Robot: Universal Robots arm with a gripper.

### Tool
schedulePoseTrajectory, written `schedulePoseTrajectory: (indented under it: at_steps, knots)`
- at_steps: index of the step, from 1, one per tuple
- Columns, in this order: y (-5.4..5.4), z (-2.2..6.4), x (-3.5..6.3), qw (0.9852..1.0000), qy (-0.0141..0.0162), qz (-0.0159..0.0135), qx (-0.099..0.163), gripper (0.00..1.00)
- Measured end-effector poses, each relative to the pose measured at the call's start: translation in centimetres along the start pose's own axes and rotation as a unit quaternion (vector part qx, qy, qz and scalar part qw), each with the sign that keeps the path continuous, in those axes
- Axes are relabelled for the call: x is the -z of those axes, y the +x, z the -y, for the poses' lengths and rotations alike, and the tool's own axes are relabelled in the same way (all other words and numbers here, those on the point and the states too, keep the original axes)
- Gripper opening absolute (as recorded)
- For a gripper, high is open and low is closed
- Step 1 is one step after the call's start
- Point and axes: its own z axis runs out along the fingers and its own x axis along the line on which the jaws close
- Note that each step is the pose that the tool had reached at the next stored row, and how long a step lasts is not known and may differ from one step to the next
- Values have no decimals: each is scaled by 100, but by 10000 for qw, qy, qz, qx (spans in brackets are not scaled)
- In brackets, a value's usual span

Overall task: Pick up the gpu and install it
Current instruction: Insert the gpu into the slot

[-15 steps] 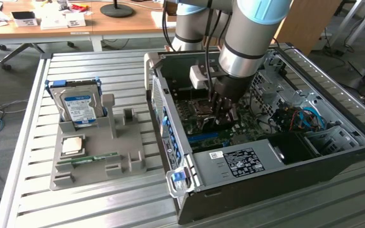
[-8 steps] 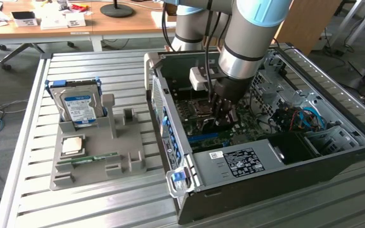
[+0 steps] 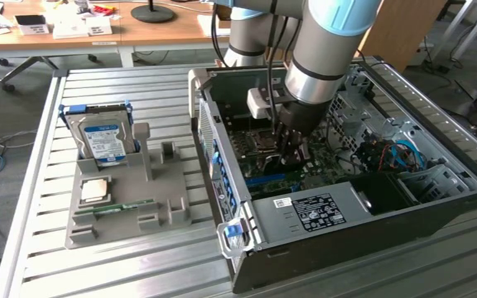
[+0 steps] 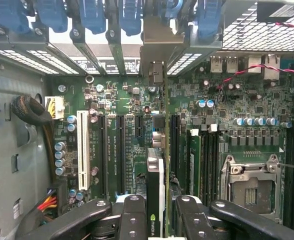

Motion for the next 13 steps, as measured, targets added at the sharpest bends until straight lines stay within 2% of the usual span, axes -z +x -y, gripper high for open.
schedulePoseTrajectory:
  at_steps: [7,13]
  knots:
    - [5,-7,-63,10000,0,0,0,27]
    - [5,-8,-64,10000,0,-1,0,27]
